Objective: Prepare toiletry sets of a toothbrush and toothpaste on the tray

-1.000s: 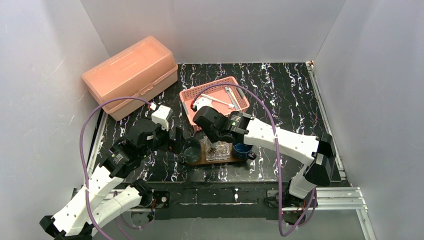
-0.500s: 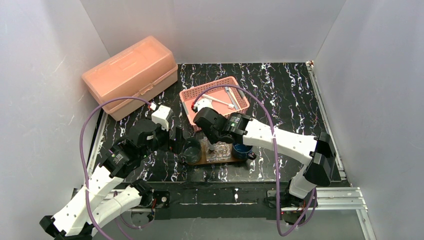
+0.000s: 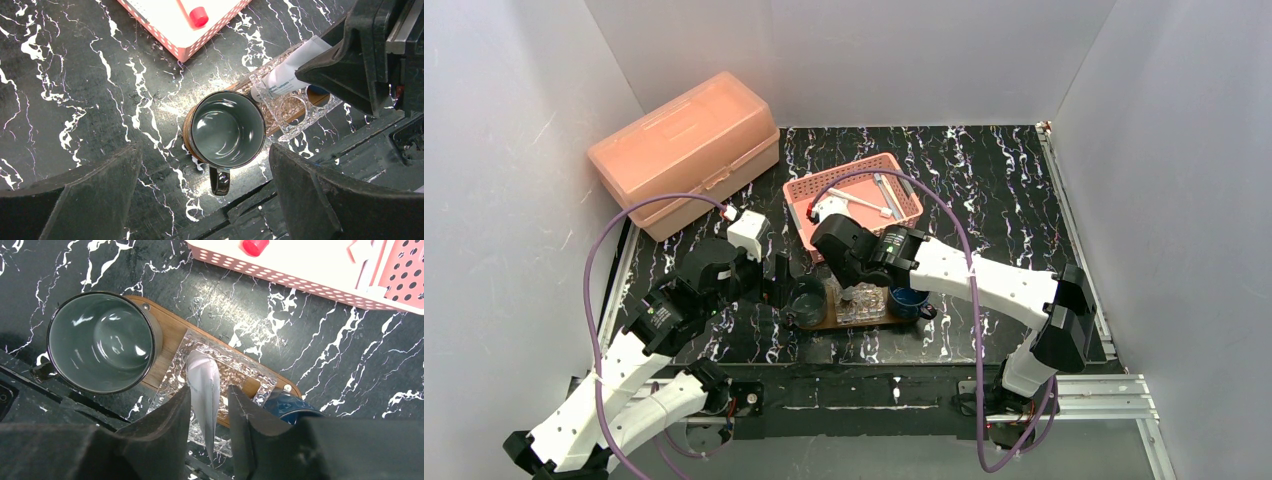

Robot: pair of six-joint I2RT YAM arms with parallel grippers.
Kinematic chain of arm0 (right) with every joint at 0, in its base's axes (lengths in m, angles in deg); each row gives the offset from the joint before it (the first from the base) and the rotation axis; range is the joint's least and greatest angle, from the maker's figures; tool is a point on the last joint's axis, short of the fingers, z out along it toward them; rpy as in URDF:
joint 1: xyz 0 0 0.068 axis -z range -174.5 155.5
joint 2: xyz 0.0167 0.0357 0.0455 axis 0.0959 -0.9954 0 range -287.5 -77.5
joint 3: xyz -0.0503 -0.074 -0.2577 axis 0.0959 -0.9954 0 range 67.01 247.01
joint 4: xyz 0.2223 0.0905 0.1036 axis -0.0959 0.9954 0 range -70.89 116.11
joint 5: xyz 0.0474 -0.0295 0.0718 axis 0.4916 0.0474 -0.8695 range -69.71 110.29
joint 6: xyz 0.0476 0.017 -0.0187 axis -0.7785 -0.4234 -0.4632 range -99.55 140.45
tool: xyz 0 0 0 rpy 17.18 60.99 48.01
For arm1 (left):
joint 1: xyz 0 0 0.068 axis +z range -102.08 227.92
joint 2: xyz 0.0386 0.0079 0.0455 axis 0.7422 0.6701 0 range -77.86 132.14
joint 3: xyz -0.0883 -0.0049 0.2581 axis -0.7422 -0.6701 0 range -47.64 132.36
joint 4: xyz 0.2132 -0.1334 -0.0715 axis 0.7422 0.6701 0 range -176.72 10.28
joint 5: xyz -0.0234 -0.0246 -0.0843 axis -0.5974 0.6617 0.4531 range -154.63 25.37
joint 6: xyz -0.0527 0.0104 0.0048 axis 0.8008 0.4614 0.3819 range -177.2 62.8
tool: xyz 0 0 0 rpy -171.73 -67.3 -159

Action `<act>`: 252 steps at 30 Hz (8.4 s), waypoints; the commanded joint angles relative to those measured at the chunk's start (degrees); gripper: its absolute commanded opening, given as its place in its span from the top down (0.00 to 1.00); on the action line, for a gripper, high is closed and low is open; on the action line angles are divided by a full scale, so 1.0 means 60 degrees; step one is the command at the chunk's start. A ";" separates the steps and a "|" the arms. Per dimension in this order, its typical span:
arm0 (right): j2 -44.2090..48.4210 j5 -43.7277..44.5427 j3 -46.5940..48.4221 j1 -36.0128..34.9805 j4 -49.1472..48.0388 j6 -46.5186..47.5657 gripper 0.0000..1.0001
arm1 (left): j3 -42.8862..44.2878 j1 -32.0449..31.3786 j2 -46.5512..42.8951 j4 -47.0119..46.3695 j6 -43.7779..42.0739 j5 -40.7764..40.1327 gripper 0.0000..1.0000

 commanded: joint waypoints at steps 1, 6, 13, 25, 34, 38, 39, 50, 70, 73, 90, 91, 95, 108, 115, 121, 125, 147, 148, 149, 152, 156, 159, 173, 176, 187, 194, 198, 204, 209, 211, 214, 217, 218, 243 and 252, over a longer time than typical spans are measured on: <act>0.0012 0.0175 0.0600 0.0008 -0.0230 -0.0054 0.57 | -0.0089 0.0013 -0.0008 -0.0032 -0.0048 -0.0018 0.02; 0.0019 0.0427 0.1334 0.0040 -0.0116 0.0202 0.48 | -0.0091 0.0004 -0.0004 -0.0032 -0.0048 -0.0022 0.02; -0.0370 0.0107 0.2378 0.0582 -0.0060 0.0578 0.42 | -0.0089 0.0018 0.0040 -0.0030 -0.0063 -0.0005 0.02; -0.1806 -0.1313 0.3376 0.2440 -0.0565 0.0859 0.29 | -0.0089 0.0008 0.0069 -0.0009 -0.0092 -0.0046 0.02; -0.3243 -0.2144 0.3399 0.3451 -0.1263 0.0598 0.26 | -0.0076 0.0005 0.0095 -0.0018 -0.0092 0.0031 0.02; -0.4106 -0.2469 0.3654 0.3703 -0.1436 0.0346 0.22 | -0.0060 0.0000 0.0113 -0.0030 -0.0118 0.0052 0.02; -0.4298 -0.2495 0.3738 0.3757 -0.1455 0.0283 0.22 | -0.0059 0.0011 0.0101 -0.0032 -0.0118 0.0055 0.02; -0.5838 -0.2923 0.4152 0.4112 -0.2103 -0.0462 0.19 | -0.0089 0.0013 0.0165 -0.0076 -0.0107 0.0248 0.02; -0.7513 -0.2898 0.5363 0.4198 -0.1655 -0.0455 0.47 | -0.0118 -0.0009 0.0137 -0.0117 -0.0107 0.0231 0.02; -0.7476 -0.2948 0.5340 0.4198 -0.1650 -0.0421 0.56 | -0.0108 -0.0010 0.0164 -0.0108 -0.0118 0.0217 0.02; -0.5317 -0.3472 0.4754 0.4205 -0.2194 -0.0049 0.65 | -0.0085 0.0001 0.0413 -0.0106 -0.0136 0.0284 0.02; -0.5156 -0.3505 0.4655 0.4198 -0.2259 -0.0029 0.65 | -0.0075 -0.0003 0.0427 -0.0109 -0.0121 0.0283 0.02; -0.4361 -0.3542 0.4027 0.4198 -0.2927 -0.0013 0.65 | -0.0076 -0.0005 0.0465 -0.0091 -0.0109 0.0289 0.02; -0.0871 -0.3635 0.1363 0.4027 -0.5162 -0.0302 0.63 | 0.0424 -0.0009 0.0675 -0.0082 0.0429 0.0777 0.02; 0.1175 -0.3637 -0.0654 0.3807 -0.6412 -0.0966 0.63 | 0.1451 -0.0003 0.1313 -0.0354 0.1181 0.2078 0.02; 0.2830 -0.3199 -0.2301 0.3496 -0.7267 -0.1741 0.63 | 0.1916 -0.0002 0.1624 -0.0931 0.2032 0.3056 0.02; 0.3814 -0.2882 -0.3187 0.3224 -0.8049 -0.2376 0.63 | 0.1925 -0.0005 0.1744 -0.1640 0.2735 0.3805 0.02; 0.4926 -0.1122 -0.4430 0.1617 -0.9884 -0.4271 0.60 | 0.1772 -0.0006 0.2461 -0.3567 0.4429 0.4908 0.02; 0.4923 -0.1153 -0.4408 0.1588 -0.9923 -0.4286 0.60 | 0.1752 -0.0010 0.2483 -0.3627 0.4452 0.4910 0.02; 0.4909 -0.1157 -0.4409 0.1548 -0.9950 -0.4315 0.60 | 0.1742 -0.0009 0.2506 -0.3704 0.4501 0.4925 0.02; 0.4915 -0.1115 -0.4521 0.1465 -1.0112 -0.4428 0.60 | 0.1742 -0.0006 0.2597 -0.3927 0.4586 0.5014 0.02; 0.4921 -0.1170 -0.4611 0.1368 -1.0327 -0.4545 0.60 | 0.1721 -0.0009 0.2668 -0.4060 0.4587 0.5071 0.02; 0.4930 -0.1171 -0.4641 0.1286 -1.0458 -0.4621 0.60 | 0.1706 -0.0010 0.2675 -0.4247 0.4571 0.5103 0.06; 0.5190 -0.1141 -0.4858 0.1063 -1.0606 -0.4670 0.60 | 0.1460 -0.0010 0.2845 -0.4882 0.4642 0.5466 0.44; 0.5219 -0.1172 -0.4883 0.1048 -1.0590 -0.4679 0.60 | 0.1385 -0.0009 0.2870 -0.5069 0.4732 0.5555 0.49; 0.5460 -0.1063 -0.5097 0.1033 -1.0483 -0.4624 0.55 | 0.1383 -0.0010 0.2995 -0.5117 0.4637 0.5709 0.90; 0.5556 -0.1026 -0.4978 0.1029 -1.0011 -0.4170 0.39 | 0.1266 -0.0004 0.3016 -0.5215 0.4669 0.6082 1.00; 0.5691 -0.0988 -0.4667 0.1034 -0.9424 -0.3560 0.31 | 0.1105 -0.0008 0.2951 -0.5203 0.4646 0.6391 1.00; 0.6014 -0.0795 -0.3695 0.1048 -0.7666 -0.2060 0.25 | 0.0869 -0.0007 0.2605 -0.5082 0.4478 0.7099 1.00; 0.6007 -0.1111 -0.2735 0.1088 -0.6213 -0.0978 0.24 | 0.0770 0.0000 0.2311 -0.4803 0.4315 0.7630 1.00; 0.5874 -0.1336 -0.2291 0.1093 -0.5651 -0.0559 0.24 | 0.0726 -0.0006 0.2208 -0.4721 0.4234 0.7905 1.00; 0.5635 -0.1756 -0.1663 0.1107 -0.4810 0.0193 0.24 | 0.0703 -0.0009 0.2125 -0.4451 0.3947 0.8346 1.00; 0.5588 -0.2045 -0.1248 0.1107 -0.4170 0.0925 0.24 | 0.0702 -0.0001 0.2106 -0.4121 0.3640 0.8789 1.00; 0.5585 -0.2162 -0.1095 0.1107 -0.3956 0.1165 0.24 | 0.0702 -0.0009 0.2118 -0.4024 0.3562 0.8973 1.00; 0.5097 -0.8278 0.1401 0.1107 -0.0290 0.4947 0.18 | 0.0985 -0.0009 0.1637 -0.1705 0.1538 1.3111 1.00; 0.5011 -0.9181 0.1126 0.1107 -0.0735 0.4550 0.18 | 0.0891 -0.0001 0.1182 -0.1691 0.1329 1.3509 1.00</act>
